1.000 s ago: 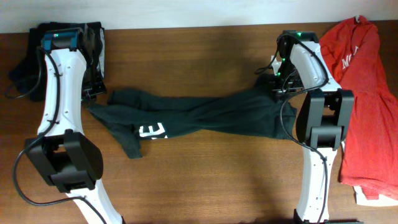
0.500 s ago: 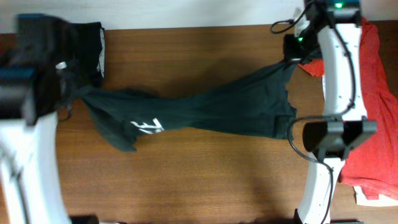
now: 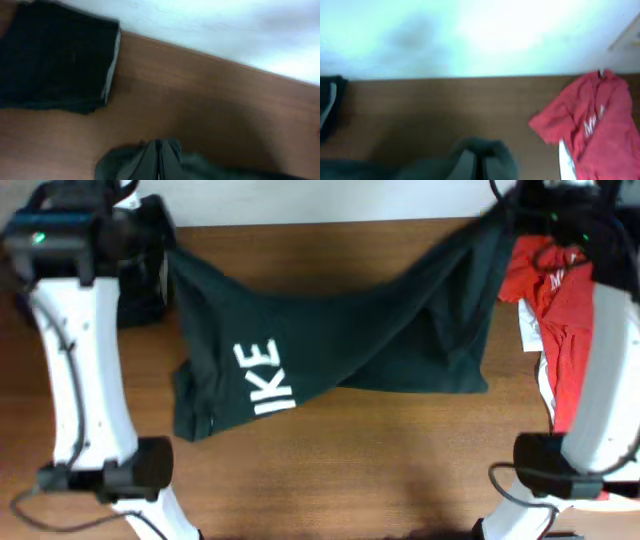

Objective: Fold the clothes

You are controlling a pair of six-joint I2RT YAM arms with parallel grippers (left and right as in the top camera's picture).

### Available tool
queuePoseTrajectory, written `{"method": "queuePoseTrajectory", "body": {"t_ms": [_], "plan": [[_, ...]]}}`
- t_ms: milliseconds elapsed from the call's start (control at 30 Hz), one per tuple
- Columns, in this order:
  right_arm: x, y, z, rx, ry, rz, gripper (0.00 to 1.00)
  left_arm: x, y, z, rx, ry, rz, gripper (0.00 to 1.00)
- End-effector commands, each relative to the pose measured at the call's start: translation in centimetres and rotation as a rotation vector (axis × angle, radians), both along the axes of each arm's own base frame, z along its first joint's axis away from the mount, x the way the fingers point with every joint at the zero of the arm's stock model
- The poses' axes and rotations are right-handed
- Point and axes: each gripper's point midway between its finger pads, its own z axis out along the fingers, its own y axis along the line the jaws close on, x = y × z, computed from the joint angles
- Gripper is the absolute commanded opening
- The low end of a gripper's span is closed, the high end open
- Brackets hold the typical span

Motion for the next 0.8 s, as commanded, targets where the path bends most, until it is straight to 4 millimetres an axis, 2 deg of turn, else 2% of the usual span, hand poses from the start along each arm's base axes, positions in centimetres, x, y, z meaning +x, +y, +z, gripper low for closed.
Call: {"method": "queuePoseTrajectory", "body": {"t_ms": [0, 33, 67, 100, 133, 167, 200, 233, 267, 333, 367, 400, 433, 467, 500, 533, 567, 600, 700, 767], "plan": [[3.6, 1.8, 0.0, 0.041, -0.072, 0.107, 0.04, 6.0, -1.7, 1.1, -0.017, -0.176, -0.129, 0.0], [4.2, 1.6, 1.0, 0.055, -0.118, 0.094, 0.04, 6.8, -2.1, 2.0, -0.014, -0.229, -0.155, 0.0], [4.0, 0.5, 3.8, 0.099, -0.202, 0.049, 0.04, 7.1, -2.0, 5.8, 0.011, -0.357, -0.163, 0.0], [2.9, -1.2, 6.7, 0.13, -0.28, -0.003, 0.04, 6.3, -1.5, 9.2, 0.035, -0.446, -0.164, 0.0], [0.4, -4.2, 10.8, 0.162, -0.388, -0.082, 0.04, 3.3, 0.0, 15.7, 0.066, -0.607, -0.137, 0.0], [-1.6, -5.8, 13.4, 0.17, -0.462, -0.1, 0.04, 0.2, 1.5, 20.3, 0.088, -0.719, -0.105, 0.0], [-4.3, -7.5, 16.2, 0.16, -0.547, -0.1, 0.04, -3.8, 3.1, 24.9, 0.122, -0.841, -0.062, 0.0], [-6.1, -8.6, 17.7, 0.154, -0.59, -0.102, 0.04, -7.3, 4.1, 28.0, 0.151, -0.928, -0.035, 0.0], [-7.2, -9.7, 17.9, 0.155, -0.594, -0.107, 0.04, -9.4, 4.0, 29.3, 0.156, -0.961, -0.047, 0.0], [-7.3, -10.5, 16.2, 0.166, -0.529, -0.132, 0.04, -10.0, 3.5, 28.2, 0.137, -0.91, -0.074, 0.01], [-6.9, -10.7, 14.3, 0.171, -0.461, -0.141, 0.04, -9.1, 3.6, 25.8, 0.118, -0.819, -0.072, 0.01], [-6.3, -10.8, 11.9, 0.173, -0.373, -0.138, 0.04, -7.5, 3.9, 21.9, 0.088, -0.681, -0.071, 0.0], [-5.4, -11.0, 8.6, 0.199, -0.259, -0.141, 0.04, -5.6, 4.2, 17.3, 0.055, -0.522, -0.068, 0.0], [-4.6, -10.9, 5.8, 0.211, -0.162, -0.131, 0.04, -4.3, 4.4, 13.8, 0.031, -0.405, -0.065, 0.0], [-3.8, -10.7, 2.1, 0.232, -0.036, -0.116, 0.04, -3.0, 4.6, 9.4, 0.002, -0.266, -0.062, 0.0], [-3.3, -10.8, 0.4, 0.245, 0.019, -0.114, 0.04, -2.3, 4.8, 7.2, -0.009, -0.198, -0.063, 0.0], [-2.9, -10.9, -1.5, 0.268, 0.078, -0.118, 0.04, -2.1, 4.8, 5.8, -0.017, -0.153, -0.062, 0.0], [-2.9, -10.8, -2.6, 0.284, 0.121, -0.123, 0.04, -2.8, 4.7, 4.7, -0.03, -0.1, -0.06, 0.0], [-4.2, -10.0, -3.0, 0.306, 0.167, -0.12, 0.04, -6.7, 4.0, 3.5, -0.054, 0.02, -0.058, 0.0], [-4.2, -9.2, -3.2, 0.311, 0.178, -0.104, 0.04, -7.4, 3.8, 2.4, -0.066, 0.076, -0.057, 0.0]]}}
